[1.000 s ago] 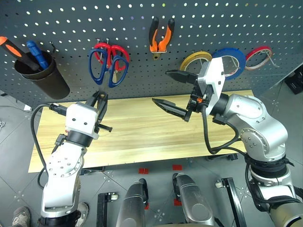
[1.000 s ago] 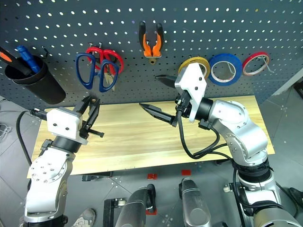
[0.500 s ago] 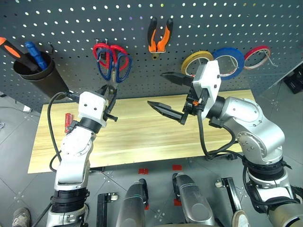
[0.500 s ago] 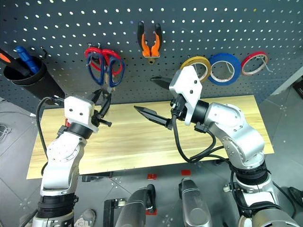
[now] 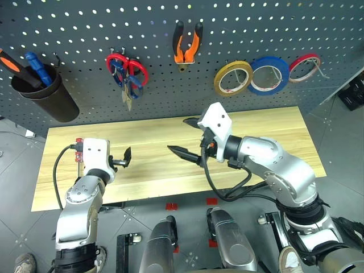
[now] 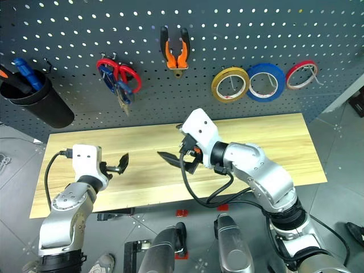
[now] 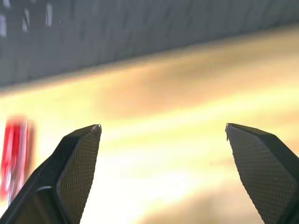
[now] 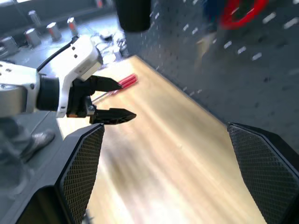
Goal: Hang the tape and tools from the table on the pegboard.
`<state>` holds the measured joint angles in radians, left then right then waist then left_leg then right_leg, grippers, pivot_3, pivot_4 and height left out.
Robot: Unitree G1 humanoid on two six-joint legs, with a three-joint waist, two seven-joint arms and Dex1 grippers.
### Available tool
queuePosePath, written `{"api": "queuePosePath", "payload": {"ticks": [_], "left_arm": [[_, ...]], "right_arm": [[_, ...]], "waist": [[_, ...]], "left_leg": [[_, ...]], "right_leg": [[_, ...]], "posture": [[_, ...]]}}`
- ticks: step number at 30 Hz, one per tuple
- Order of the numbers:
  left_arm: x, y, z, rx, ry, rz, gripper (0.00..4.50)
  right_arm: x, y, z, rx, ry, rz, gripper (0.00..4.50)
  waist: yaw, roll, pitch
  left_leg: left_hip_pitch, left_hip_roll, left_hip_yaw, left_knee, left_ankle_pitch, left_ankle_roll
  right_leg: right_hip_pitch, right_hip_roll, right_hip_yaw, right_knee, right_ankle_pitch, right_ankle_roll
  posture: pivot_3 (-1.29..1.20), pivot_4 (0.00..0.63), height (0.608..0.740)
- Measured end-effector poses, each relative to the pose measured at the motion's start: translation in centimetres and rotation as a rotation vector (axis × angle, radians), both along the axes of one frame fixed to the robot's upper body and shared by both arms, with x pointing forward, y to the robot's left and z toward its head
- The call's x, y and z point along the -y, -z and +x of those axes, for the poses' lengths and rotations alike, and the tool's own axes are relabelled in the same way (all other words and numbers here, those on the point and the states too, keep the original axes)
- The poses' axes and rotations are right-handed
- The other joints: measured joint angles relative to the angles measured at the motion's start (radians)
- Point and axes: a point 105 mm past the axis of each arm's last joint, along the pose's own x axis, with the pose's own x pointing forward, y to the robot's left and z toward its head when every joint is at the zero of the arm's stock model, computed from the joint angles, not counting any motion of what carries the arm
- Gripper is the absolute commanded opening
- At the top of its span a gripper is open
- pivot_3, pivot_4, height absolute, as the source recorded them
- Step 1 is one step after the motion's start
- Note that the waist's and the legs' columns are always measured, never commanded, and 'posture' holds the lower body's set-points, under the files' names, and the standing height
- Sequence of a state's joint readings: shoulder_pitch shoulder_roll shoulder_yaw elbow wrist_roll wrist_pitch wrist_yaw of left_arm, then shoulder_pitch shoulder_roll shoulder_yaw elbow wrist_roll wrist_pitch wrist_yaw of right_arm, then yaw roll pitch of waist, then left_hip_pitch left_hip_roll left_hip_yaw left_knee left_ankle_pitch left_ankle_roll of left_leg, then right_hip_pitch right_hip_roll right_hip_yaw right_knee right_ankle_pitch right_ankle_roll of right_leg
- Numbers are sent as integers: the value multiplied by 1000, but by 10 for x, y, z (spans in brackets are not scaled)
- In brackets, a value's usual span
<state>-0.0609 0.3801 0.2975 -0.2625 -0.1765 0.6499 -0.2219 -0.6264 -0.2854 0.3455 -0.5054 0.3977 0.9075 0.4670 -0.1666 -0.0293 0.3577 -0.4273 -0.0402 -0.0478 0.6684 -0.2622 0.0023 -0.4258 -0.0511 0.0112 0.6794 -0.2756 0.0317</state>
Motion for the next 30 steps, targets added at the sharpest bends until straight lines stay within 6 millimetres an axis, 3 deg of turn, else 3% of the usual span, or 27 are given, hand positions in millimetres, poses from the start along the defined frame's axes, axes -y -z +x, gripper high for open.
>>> {"api": "queuePosePath", "payload": {"ticks": [11, 20, 25, 29, 30], "left_arm": [[-72, -7, 7, -129, -79, -62, 4482], [-119, -22, 29, -91, -178, -98, 4482], [-135, -10, 36, -102, -239, -169, 4482], [-140, 11, 39, -147, -286, -244, 4482], [-140, 16, 40, -160, -292, -253, 4305]], "right_arm": [[-35, -23, 1, -16, -1, -73, 4500], [-41, -26, -2, 9, -15, -104, 4500], [-45, -26, -5, 2, -28, -110, 4500], [-46, -24, -6, -8, -29, -120, 4500], [-46, -24, -6, -8, -30, -121, 4500]], "waist": [[2, 1, 3], [1, -2, 27], [-2, -5, 40], [-3, -7, 45], [-3, -7, 48]], "left_leg": [[0, 0, 0, -2, 0, 0], [-6, 0, 1, -2, 0, -1], [-7, 0, 5, -3, 0, -1], [-8, 0, 7, -3, 0, -1], [-8, 0, 7, -3, 0, -1]], "right_leg": [[-2, 0, 0, 0, 0, 0], [-12, -1, 0, 2, 0, 0], [-16, -2, -1, 2, 0, -1], [-16, -3, -1, 2, 0, -1], [-16, -3, -1, 2, 0, -1]], "posture": [[-303, 432, 740], [-315, 479, 740], [-330, 496, 740], [-340, 501, 740], [-344, 501, 740]]}}
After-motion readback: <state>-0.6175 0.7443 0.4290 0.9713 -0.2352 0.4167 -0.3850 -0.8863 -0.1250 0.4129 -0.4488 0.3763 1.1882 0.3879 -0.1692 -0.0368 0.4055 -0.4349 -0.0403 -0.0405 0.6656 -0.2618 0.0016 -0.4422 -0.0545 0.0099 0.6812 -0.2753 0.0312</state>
